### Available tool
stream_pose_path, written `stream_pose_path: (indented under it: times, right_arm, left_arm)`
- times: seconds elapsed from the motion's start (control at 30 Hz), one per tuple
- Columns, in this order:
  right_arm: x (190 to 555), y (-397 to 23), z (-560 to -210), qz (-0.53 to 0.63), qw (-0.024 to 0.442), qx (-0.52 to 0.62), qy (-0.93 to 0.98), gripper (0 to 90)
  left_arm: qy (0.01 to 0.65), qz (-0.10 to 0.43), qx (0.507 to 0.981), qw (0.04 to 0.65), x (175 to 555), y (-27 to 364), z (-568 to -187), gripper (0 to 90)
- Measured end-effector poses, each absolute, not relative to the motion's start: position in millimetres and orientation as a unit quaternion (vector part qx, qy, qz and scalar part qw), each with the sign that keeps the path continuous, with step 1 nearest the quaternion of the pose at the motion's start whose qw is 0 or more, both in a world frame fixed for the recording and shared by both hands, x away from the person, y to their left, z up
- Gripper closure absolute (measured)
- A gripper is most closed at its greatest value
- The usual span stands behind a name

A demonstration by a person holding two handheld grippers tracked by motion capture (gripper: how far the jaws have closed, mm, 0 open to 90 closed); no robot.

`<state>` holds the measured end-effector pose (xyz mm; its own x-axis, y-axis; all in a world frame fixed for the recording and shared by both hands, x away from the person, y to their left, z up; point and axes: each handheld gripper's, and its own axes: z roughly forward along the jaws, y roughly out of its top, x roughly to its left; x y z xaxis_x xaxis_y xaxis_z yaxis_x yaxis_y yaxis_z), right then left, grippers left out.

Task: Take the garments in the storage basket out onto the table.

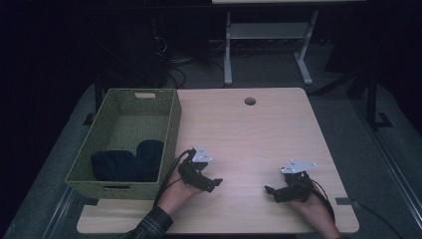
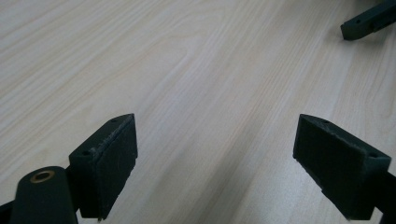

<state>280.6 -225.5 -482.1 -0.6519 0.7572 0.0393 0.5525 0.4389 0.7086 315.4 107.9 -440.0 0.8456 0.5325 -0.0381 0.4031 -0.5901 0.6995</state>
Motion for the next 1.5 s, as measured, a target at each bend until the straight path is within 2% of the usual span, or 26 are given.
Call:
stream_pose_path:
  times: [1.5]
  right_arm:
    - [280.6, -225.3, -482.3, 0.358, 0.144, 0.392, 0.835, 5.3]
  left_arm:
    - [0.255, 0.099, 0.885, 0.377, 319.7, 108.6, -408.0, 13.5]
